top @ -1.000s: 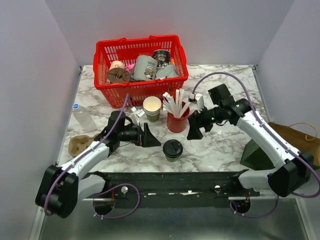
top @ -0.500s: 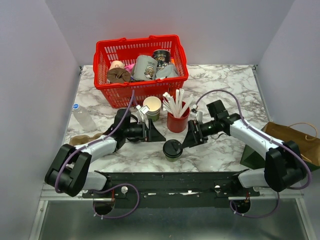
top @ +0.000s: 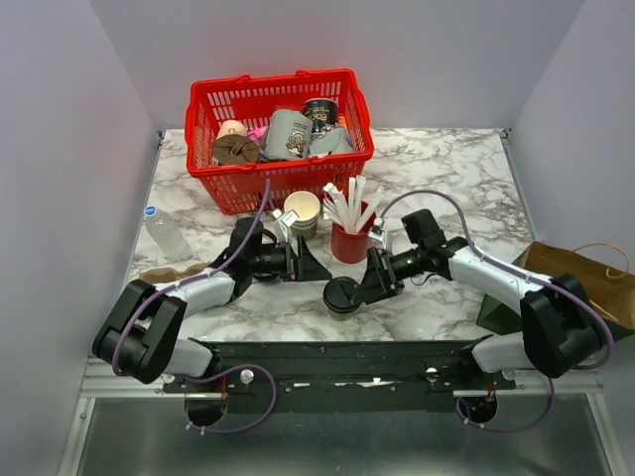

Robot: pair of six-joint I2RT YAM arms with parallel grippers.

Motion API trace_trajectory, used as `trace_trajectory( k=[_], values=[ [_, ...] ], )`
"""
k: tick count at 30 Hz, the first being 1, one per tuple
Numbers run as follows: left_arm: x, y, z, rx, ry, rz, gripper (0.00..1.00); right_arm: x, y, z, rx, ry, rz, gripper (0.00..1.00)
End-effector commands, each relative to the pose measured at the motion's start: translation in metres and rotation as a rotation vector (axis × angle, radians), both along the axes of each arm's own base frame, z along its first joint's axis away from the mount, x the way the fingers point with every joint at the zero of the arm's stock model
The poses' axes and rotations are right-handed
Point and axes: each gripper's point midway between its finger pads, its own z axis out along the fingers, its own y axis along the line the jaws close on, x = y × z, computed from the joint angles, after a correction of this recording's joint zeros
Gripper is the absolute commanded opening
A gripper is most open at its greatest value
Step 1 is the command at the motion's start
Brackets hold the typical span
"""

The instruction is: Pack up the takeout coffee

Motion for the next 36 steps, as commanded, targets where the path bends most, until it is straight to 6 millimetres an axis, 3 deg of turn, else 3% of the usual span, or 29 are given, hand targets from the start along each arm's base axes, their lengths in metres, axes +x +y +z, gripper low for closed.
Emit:
trace_trajectory(
  k=[1, 21, 36],
  values=[
    [-0.002, 0.001, -0.010, 0.022, -0.008, 0.012, 0.97, -0.003, 0.006, 0.003, 0.020, -0.023, 0.005, 1.00],
    [-0.008, 0.003, -0.025, 0.061, 0.007, 0.015, 0.96, -0.003, 0.015, -0.016, -0.031, 0.009, 0.018, 0.99],
    [-0.010, 0.005, -0.031, 0.077, 0.018, 0.022, 0.96, -0.003, 0.009, -0.036, -0.093, -0.007, -0.003, 0.93]
  ],
)
